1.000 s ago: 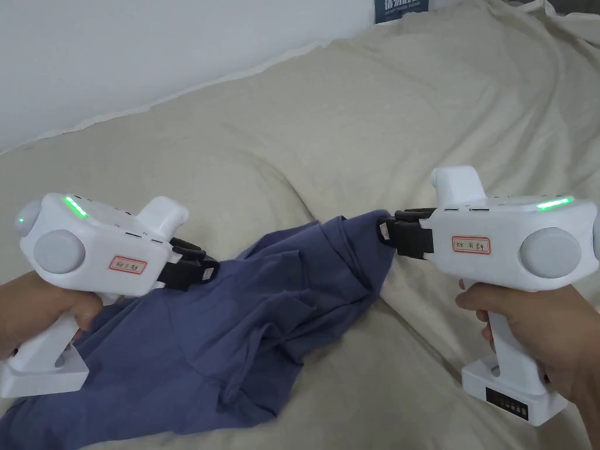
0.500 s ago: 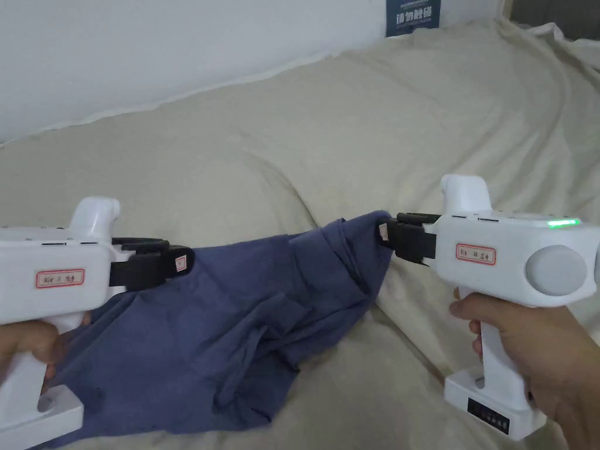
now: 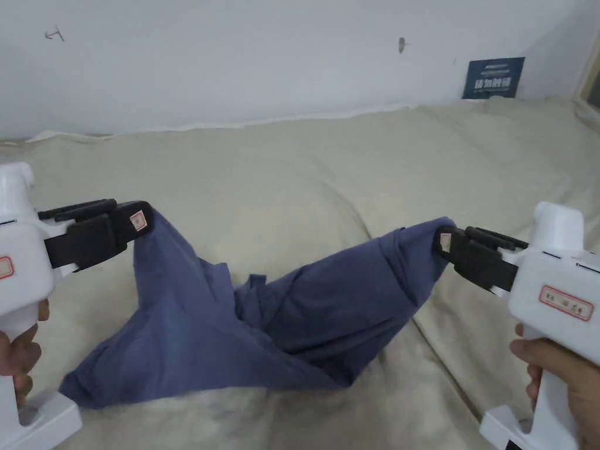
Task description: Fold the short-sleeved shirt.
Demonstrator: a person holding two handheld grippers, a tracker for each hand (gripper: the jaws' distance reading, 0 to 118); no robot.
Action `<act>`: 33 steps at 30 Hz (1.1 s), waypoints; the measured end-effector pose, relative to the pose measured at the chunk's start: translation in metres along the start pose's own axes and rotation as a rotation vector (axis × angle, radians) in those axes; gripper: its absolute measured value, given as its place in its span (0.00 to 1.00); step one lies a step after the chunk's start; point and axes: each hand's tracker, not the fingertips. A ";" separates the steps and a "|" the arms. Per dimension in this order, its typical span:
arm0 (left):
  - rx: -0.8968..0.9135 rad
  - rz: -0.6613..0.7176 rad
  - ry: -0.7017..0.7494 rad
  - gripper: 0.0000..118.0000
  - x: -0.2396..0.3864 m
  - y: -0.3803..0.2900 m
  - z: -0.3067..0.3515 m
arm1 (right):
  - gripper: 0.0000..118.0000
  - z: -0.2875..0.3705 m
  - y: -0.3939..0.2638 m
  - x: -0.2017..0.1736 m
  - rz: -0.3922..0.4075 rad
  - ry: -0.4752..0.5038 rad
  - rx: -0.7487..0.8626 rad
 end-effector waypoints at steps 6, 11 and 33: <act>0.151 -0.031 0.110 0.00 -0.024 0.038 0.098 | 0.01 0.040 0.025 -0.049 0.069 0.006 0.046; 0.214 -0.045 0.111 0.00 0.031 0.072 0.172 | 0.01 0.085 0.067 -0.097 0.104 0.040 0.118; 0.506 -0.102 0.258 0.00 0.097 0.242 0.318 | 0.01 0.208 0.261 -0.242 0.266 0.031 0.339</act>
